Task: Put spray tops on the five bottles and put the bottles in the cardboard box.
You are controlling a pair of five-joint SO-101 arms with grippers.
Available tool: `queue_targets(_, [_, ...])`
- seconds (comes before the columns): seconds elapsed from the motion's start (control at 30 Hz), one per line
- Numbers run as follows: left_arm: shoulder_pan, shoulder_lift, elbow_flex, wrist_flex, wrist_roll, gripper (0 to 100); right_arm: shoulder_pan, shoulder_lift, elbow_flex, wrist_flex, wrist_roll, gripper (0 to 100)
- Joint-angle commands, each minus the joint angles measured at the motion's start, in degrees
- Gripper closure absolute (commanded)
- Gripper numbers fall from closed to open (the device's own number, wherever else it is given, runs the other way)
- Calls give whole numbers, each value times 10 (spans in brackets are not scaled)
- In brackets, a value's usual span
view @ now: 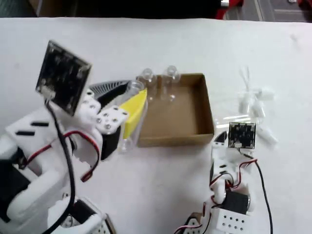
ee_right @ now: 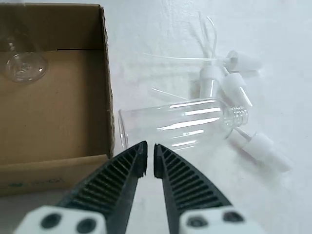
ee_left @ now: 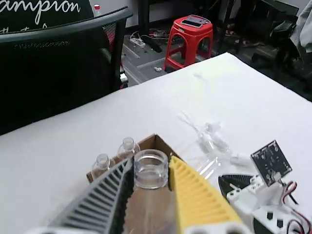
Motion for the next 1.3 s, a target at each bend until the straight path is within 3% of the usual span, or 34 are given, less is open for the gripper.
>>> queue_targets(0.0, [-11,-116,200,-179,4,977,-3,-3,5,1,6,983])
queue_targets(0.17, [-11,-228,420,-370,4,977,-3,-3,5,1,6,983])
queue_targets(0.4, [-7,-261,508,-440,-57,977,-3,-3,5,0,6,983])
queue_targets(0.53, [-10,-259,578,-513,-57,977,-3,-3,5,0,6,983])
queue_targets(0.87, [-7,-257,847,-957,-56,977,-17,-3,5,1,6,983])
queue_targets(1.07, [-11,-222,843,-959,1,977,-17,-2,5,1,6,983])
queue_targets(1.27, [-5,-54,753,-963,25,977,-15,-1,5,1,6,983])
